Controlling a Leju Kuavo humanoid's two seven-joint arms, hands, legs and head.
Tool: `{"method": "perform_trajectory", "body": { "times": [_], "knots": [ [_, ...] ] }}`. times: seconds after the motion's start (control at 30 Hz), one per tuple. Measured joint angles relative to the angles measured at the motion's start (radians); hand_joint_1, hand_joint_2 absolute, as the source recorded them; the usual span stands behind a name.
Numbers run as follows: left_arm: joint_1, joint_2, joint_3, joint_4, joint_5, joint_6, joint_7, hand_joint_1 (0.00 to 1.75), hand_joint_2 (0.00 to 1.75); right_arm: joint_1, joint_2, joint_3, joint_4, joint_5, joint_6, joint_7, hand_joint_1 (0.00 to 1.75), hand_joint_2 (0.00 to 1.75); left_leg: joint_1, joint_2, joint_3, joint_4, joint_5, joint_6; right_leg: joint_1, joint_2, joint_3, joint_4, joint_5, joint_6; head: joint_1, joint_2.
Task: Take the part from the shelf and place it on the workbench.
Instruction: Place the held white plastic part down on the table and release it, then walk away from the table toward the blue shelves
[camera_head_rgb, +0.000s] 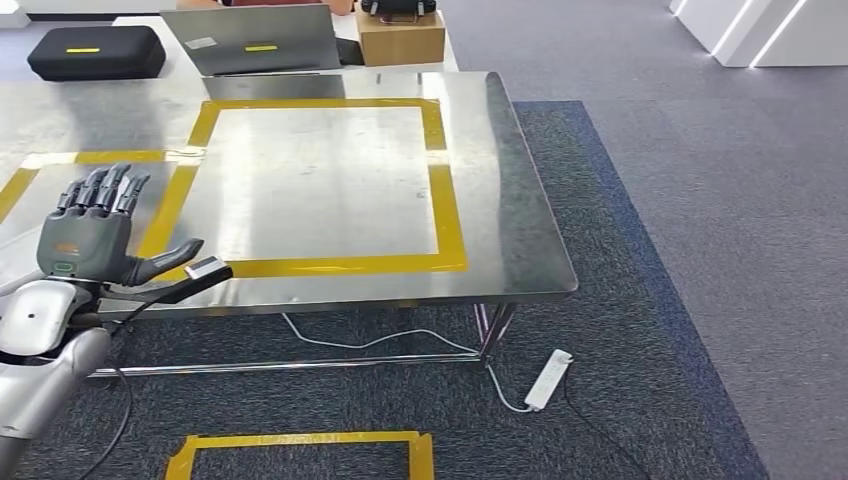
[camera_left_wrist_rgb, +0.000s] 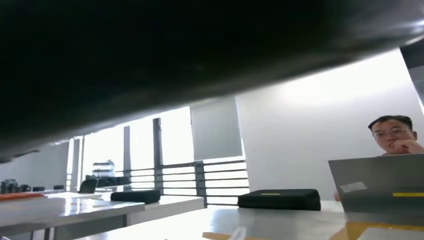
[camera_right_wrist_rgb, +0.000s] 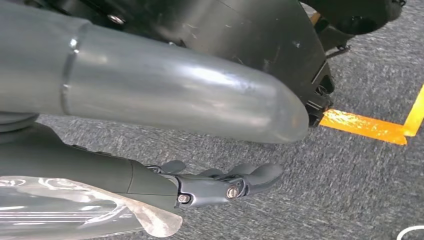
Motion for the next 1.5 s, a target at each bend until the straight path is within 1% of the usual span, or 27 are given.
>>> {"method": "perform_trajectory", "body": {
  "times": [0.03, 0.1, 0.13, 0.17, 0.2, 0.3, 0.37, 0.47, 0.53, 0.63, 0.67, 0.7, 0.73, 0.8, 0.87, 0.97, 1.0, 1.03, 1.13, 1.17, 1.2, 1.23, 1.3, 1.33, 1.37, 1.43, 1.5],
  "knots": [
    [0.026, 0.000, 0.001, -0.029, 0.015, 0.000, -0.006, 0.00, 0.00, 0.002, -0.002, 0.000, -0.003, 0.006, 0.000, 0.008, 0.00, 0.00, 0.003, -0.002, 0.000, -0.004, 0.003, 0.004, -0.001, 0.021, -0.020, 0.043, -0.030, 0.001, 0.002, 0.000],
    [0.080, -0.001, 0.001, -0.081, 0.034, 0.000, -0.011, 0.00, 0.00, 0.008, -0.006, -0.001, -0.007, 0.016, 0.000, 0.023, 0.00, 0.00, 0.003, -0.006, -0.004, -0.004, 0.005, 0.006, 0.000, 0.052, -0.081, 0.179, -0.097, 0.001, 0.006, 0.000],
    [0.106, -0.001, 0.000, -0.100, 0.039, 0.000, -0.011, 0.00, 0.00, 0.011, -0.008, -0.002, -0.007, 0.020, 0.000, 0.028, 0.00, 0.00, 0.003, -0.009, -0.005, -0.004, 0.005, 0.006, 0.000, 0.057, -0.109, 0.238, -0.117, 0.001, 0.006, 0.000],
    [0.129, -0.001, 0.000, -0.116, 0.043, 0.000, -0.012, 0.00, 0.00, 0.014, -0.010, -0.002, -0.008, 0.023, 0.000, 0.031, 0.00, 0.00, 0.003, -0.013, -0.006, -0.003, 0.006, 0.006, 0.000, 0.058, -0.122, 0.266, -0.115, 0.001, 0.006, 0.000],
    [0.147, -0.001, 0.001, -0.128, 0.047, 0.000, -0.014, 0.00, 0.00, 0.017, -0.011, -0.002, -0.008, 0.025, 0.000, 0.034, 0.00, 0.00, 0.003, -0.017, -0.007, -0.003, 0.007, 0.004, 0.000, 0.058, -0.118, 0.255, -0.093, 0.000, 0.006, 0.000],
    [0.195, -0.001, 0.006, -0.168, 0.083, 0.002, -0.025, 0.00, 0.00, 0.020, -0.014, -0.009, -0.012, 0.042, -0.001, 0.055, 0.00, 0.00, 0.006, -0.028, -0.009, 0.003, 0.010, -0.006, -0.001, 0.062, -0.029, 0.073, 0.006, -0.003, 0.007, 0.000],
    [0.245, -0.004, 0.018, -0.203, 0.117, 0.009, -0.034, 0.00, 0.00, 0.026, -0.016, -0.020, -0.019, 0.070, -0.002, 0.081, 0.00, 0.00, 0.004, -0.032, -0.015, 0.008, 0.016, -0.019, 0.001, 0.069, 0.006, 0.005, 0.023, -0.009, 0.006, 0.000],
    [0.340, -0.011, 0.038, -0.252, 0.147, 0.026, -0.043, 0.00, 0.00, 0.046, -0.017, -0.048, -0.037, 0.127, -0.003, 0.127, 0.00, 0.00, 0.005, -0.034, -0.024, 0.014, 0.022, -0.040, 0.003, 0.070, -0.002, -0.002, 0.029, -0.028, 0.005, 0.000],
    [0.395, -0.015, 0.053, -0.275, 0.156, 0.035, -0.044, 0.00, 0.00, 0.057, -0.018, -0.065, -0.047, 0.148, -0.003, 0.144, 0.00, 0.00, 0.008, -0.037, -0.043, 0.059, -0.025, -0.052, 0.001, 0.066, -0.016, -0.006, 0.041, -0.048, 0.002, 0.000],
    [0.455, -0.019, 0.078, -0.299, 0.165, 0.040, -0.044, 0.00, 0.00, 0.067, -0.018, -0.083, -0.055, 0.160, -0.003, 0.156, 0.00, 0.00, 0.014, -0.038, -0.092, 0.236, -0.149, -0.065, 0.004, 0.059, -0.044, -0.004, 0.063, -0.063, -0.003, 0.000],
    [0.471, -0.021, 0.085, -0.305, 0.168, 0.041, -0.044, 0.00, 0.00, 0.069, -0.019, -0.088, -0.056, 0.161, -0.003, 0.157, 0.00, 0.00, 0.015, -0.038, -0.094, 0.275, -0.163, -0.067, 0.005, 0.057, -0.054, -0.003, 0.070, -0.063, -0.003, 0.000],
    [0.483, -0.022, 0.092, -0.311, 0.169, 0.041, -0.044, 0.00, 0.00, 0.070, -0.019, -0.092, -0.056, 0.161, -0.003, 0.157, 0.00, 0.00, 0.016, -0.038, -0.081, 0.279, -0.157, -0.067, 0.005, 0.055, -0.064, 0.000, 0.076, -0.063, -0.003, 0.000],
    [0.493, -0.022, 0.100, -0.318, 0.171, 0.041, -0.044, 0.00, 0.00, 0.071, -0.019, -0.096, -0.057, 0.161, -0.003, 0.158, 0.00, 0.00, 0.016, -0.038, -0.050, 0.243, -0.134, -0.066, 0.006, 0.054, -0.074, 0.002, 0.082, -0.062, -0.003, 0.000],
    [0.507, -0.023, 0.114, -0.336, 0.172, 0.041, -0.044, 0.00, 0.00, 0.071, -0.020, -0.102, -0.058, 0.161, -0.003, 0.158, 0.00, 0.00, 0.016, -0.038, 0.048, 0.098, -0.090, -0.058, 0.008, 0.052, -0.090, 0.008, 0.093, -0.057, -0.003, 0.000],
    [0.516, -0.023, 0.127, -0.353, 0.173, 0.042, -0.043, 0.00, 0.00, 0.071, -0.020, -0.105, -0.060, 0.161, -0.003, 0.158, 0.00, 0.00, 0.011, -0.038, 0.113, -0.009, -0.076, -0.049, 0.009, 0.051, -0.097, 0.009, 0.106, -0.047, -0.002, 0.000],
    [0.533, -0.024, 0.141, -0.371, 0.174, 0.045, -0.043, 0.00, 0.00, 0.072, -0.020, -0.107, -0.061, 0.162, -0.003, 0.158, 0.00, 0.00, 0.008, -0.037, 0.108, -0.030, -0.063, -0.034, 0.008, 0.050, -0.103, 0.007, 0.122, -0.028, -0.004, 0.000],
    [0.538, -0.024, 0.143, -0.375, 0.175, 0.046, -0.042, 0.00, 0.00, 0.072, -0.020, -0.108, -0.061, 0.162, -0.003, 0.158, 0.00, 0.00, 0.010, -0.036, 0.099, -0.033, -0.053, -0.026, 0.008, 0.052, -0.110, 0.014, 0.110, -0.022, -0.004, 0.000],
    [0.542, -0.025, 0.144, -0.379, 0.176, 0.046, -0.042, 0.00, 0.00, 0.073, -0.020, -0.108, -0.061, 0.161, -0.003, 0.159, 0.00, 0.00, 0.012, -0.035, 0.088, -0.037, -0.041, -0.017, 0.008, 0.054, -0.122, 0.040, 0.078, -0.018, -0.003, 0.000],
    [0.556, -0.030, 0.147, -0.387, 0.186, 0.038, -0.041, 0.00, 0.00, 0.075, -0.021, -0.111, -0.061, 0.157, -0.002, 0.160, 0.00, 0.00, 0.012, -0.034, 0.046, -0.038, -0.006, -0.004, 0.008, 0.059, -0.172, 0.207, -0.061, -0.012, 0.000, 0.000],
    [0.562, -0.034, 0.148, -0.388, 0.194, 0.029, -0.039, 0.00, 0.00, 0.075, -0.021, -0.114, -0.061, 0.153, -0.002, 0.160, 0.00, 0.00, 0.011, -0.034, 0.030, -0.037, 0.005, -0.005, 0.008, 0.059, -0.176, 0.256, -0.078, -0.010, 0.001, 0.000],
    [0.568, -0.038, 0.148, -0.389, 0.203, 0.020, -0.035, 0.00, 0.00, 0.075, -0.021, -0.119, -0.061, 0.147, -0.002, 0.160, 0.00, 0.00, 0.010, -0.034, 0.015, -0.036, 0.017, -0.006, 0.008, 0.059, -0.167, 0.278, -0.071, -0.010, 0.001, 0.000],
    [0.574, -0.043, 0.148, -0.389, 0.214, 0.011, -0.031, 0.00, 0.00, 0.077, -0.021, -0.125, -0.061, 0.137, -0.002, 0.159, 0.00, 0.00, 0.009, -0.034, 0.000, -0.035, 0.027, -0.008, 0.008, 0.059, -0.140, 0.263, -0.045, -0.010, 0.002, 0.000],
    [0.591, -0.056, 0.146, -0.387, 0.248, -0.007, -0.023, 0.00, 0.00, 0.083, -0.021, -0.142, -0.063, 0.111, -0.002, 0.152, 0.00, 0.00, 0.009, -0.034, -0.023, -0.030, 0.046, -0.013, 0.009, 0.060, -0.037, 0.141, 0.007, -0.015, 0.002, 0.000],
    [0.600, -0.065, 0.143, -0.383, 0.273, -0.017, -0.019, 0.00, 0.00, 0.088, -0.021, -0.154, -0.065, 0.093, -0.002, 0.146, 0.00, 0.00, 0.007, -0.034, -0.032, -0.026, 0.054, -0.017, 0.010, 0.061, 0.024, 0.057, 0.012, -0.019, 0.003, 0.000],
    [0.610, -0.074, 0.138, -0.375, 0.298, -0.024, -0.014, 0.00, 0.00, 0.092, -0.021, -0.166, -0.068, 0.074, -0.001, 0.138, 0.00, 0.00, 0.006, -0.034, -0.038, -0.023, 0.063, -0.021, 0.012, 0.062, 0.065, -0.009, 0.006, -0.024, 0.003, 0.000],
    [0.631, -0.094, 0.120, -0.346, 0.356, -0.027, -0.002, 0.00, 0.00, 0.101, -0.021, -0.189, -0.074, 0.038, 0.002, 0.123, 0.00, 0.00, 0.005, -0.034, -0.044, -0.023, 0.081, -0.032, 0.016, 0.063, 0.094, -0.069, -0.006, -0.035, 0.004, 0.000],
    [0.654, -0.116, 0.099, -0.304, 0.447, -0.029, 0.007, 0.00, 0.00, 0.111, -0.021, -0.208, -0.077, 0.007, 0.008, 0.112, 0.00, 0.00, 0.008, -0.036, -0.050, -0.019, 0.079, -0.043, 0.013, 0.059, 0.077, -0.071, 0.008, -0.048, 0.005, 0.000]
  ]
}}
